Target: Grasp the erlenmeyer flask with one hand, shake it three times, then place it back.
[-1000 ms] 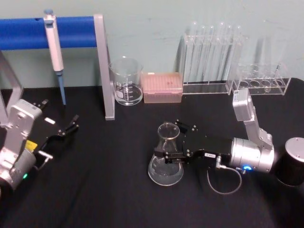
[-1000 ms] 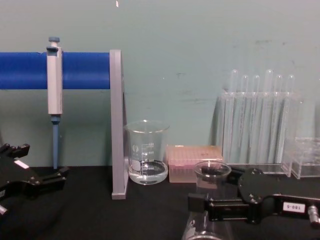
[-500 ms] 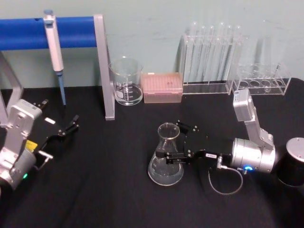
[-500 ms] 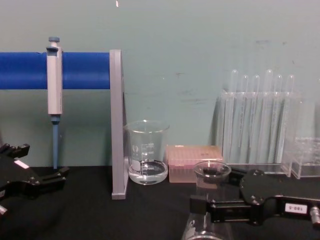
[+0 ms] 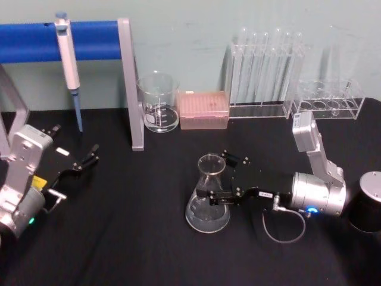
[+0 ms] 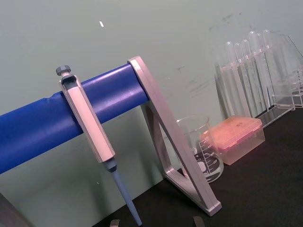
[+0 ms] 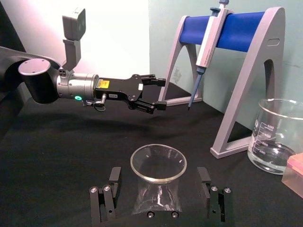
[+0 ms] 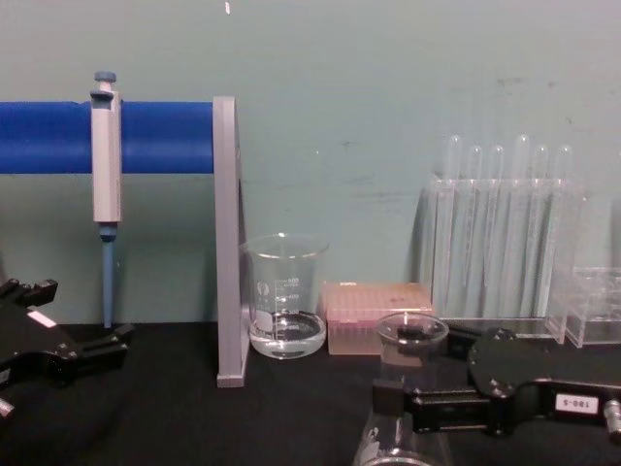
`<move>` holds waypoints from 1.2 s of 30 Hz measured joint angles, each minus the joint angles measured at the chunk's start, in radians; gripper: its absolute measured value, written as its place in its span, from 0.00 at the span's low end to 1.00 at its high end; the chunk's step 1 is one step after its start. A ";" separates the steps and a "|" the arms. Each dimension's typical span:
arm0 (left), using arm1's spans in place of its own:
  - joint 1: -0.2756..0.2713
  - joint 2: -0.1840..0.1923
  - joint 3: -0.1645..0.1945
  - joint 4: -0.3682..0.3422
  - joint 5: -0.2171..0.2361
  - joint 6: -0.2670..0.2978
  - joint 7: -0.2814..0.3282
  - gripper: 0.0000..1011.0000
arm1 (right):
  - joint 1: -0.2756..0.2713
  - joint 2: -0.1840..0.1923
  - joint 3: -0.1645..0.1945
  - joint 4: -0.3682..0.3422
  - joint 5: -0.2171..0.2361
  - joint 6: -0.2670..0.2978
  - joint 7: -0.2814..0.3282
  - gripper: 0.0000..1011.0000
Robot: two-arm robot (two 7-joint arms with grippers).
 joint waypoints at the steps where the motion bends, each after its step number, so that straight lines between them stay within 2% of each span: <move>1: 0.000 0.000 0.000 0.000 0.000 0.000 0.000 0.99 | 0.000 0.001 0.000 0.000 -0.001 0.000 -0.001 0.99; 36: 0.000 0.000 0.000 0.000 0.000 0.000 0.000 0.99 | 0.000 0.002 0.000 0.000 -0.003 0.002 -0.003 0.99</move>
